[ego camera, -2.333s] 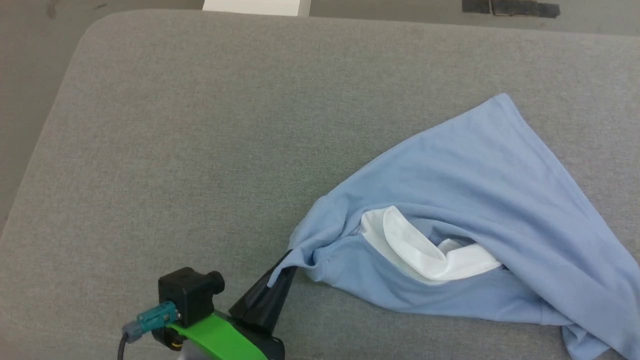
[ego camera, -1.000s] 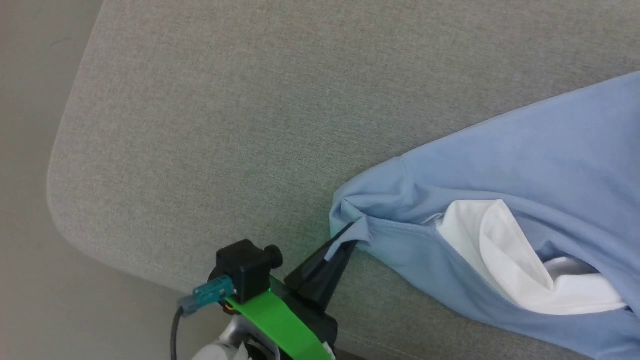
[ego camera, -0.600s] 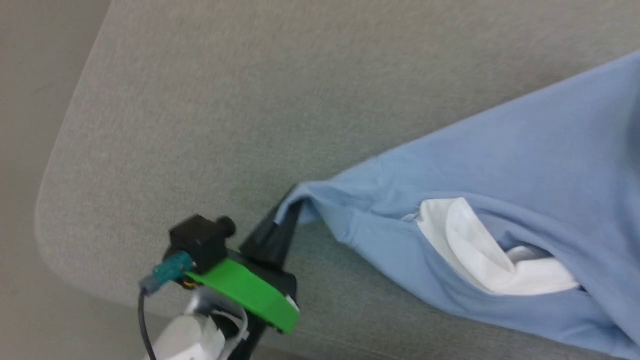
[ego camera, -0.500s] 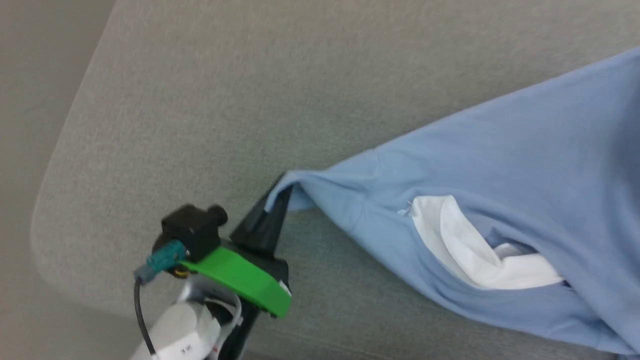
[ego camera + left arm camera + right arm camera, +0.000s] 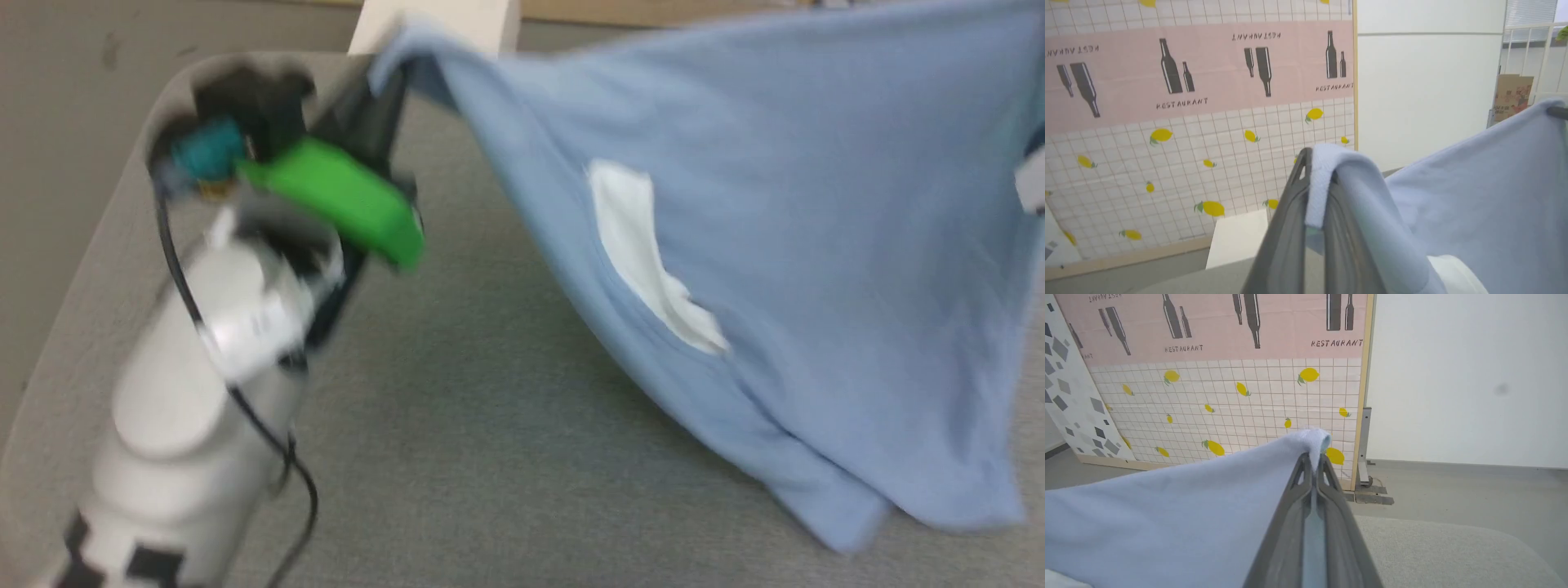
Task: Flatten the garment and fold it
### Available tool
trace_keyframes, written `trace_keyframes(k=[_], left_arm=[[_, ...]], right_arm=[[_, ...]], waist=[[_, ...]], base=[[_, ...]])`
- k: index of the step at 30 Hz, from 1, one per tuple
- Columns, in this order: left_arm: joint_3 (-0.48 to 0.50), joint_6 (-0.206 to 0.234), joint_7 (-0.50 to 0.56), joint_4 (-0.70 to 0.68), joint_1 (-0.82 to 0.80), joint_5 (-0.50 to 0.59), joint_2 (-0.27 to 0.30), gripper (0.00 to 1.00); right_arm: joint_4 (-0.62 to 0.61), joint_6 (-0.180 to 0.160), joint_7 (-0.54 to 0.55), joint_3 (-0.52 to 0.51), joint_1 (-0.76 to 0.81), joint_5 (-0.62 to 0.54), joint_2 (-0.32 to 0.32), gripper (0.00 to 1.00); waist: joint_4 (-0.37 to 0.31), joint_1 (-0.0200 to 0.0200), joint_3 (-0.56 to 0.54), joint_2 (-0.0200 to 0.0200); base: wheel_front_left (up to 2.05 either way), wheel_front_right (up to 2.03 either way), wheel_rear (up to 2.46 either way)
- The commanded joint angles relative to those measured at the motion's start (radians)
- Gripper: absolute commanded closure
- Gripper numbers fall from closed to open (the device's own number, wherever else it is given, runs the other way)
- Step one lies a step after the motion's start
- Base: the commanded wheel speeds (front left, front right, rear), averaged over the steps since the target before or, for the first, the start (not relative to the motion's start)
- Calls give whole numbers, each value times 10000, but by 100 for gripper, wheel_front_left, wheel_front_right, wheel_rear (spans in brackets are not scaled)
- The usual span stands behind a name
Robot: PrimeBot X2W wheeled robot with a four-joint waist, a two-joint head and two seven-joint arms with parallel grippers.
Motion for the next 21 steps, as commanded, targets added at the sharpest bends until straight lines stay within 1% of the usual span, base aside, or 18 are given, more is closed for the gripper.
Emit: trace_keyframes(k=[1,5,6,7,9,10,14,21], left_arm=[[85,-128,39,331,-899,192,42,100],[181,-366,189,1651,-2884,255,-60,100],[79,-601,239,2769,-4374,543,135,100],[109,-623,153,3132,-4870,664,217,100],[417,-475,-202,3680,-5662,647,170,100],[540,-399,-400,3898,-5940,627,119,100],[637,-377,-1017,4790,-6946,776,74,100],[542,-448,-1309,5831,-8141,835,-133,100]], right_arm=[[116,-15,-92,164,-509,-165,96,100],[746,-15,-191,515,-1795,-497,273,100],[1470,-15,-376,595,-2959,-784,436,100],[1778,-15,-467,573,-3357,-914,483,100],[2322,-15,-652,635,-4006,-1143,521,100],[2570,-15,-731,646,-4242,-1211,532,100],[3593,-15,-1110,719,-5223,-1665,489,100],[4890,-15,-1424,936,-6764,-2216,415,100]], waist=[[-592,0,-487,0],[-850,0,-546,0],[-1052,0,-485,0],[-1109,0,-452,0],[-1212,0,-353,0],[-1234,0,-329,0],[-1352,0,-140,0],[-1572,0,690,0]], base=[[0,0,0],[0,0,0],[0,0,0],[0,0,0],[0,0,0],[0,0,0],[0,0,0],[0,0,0]])
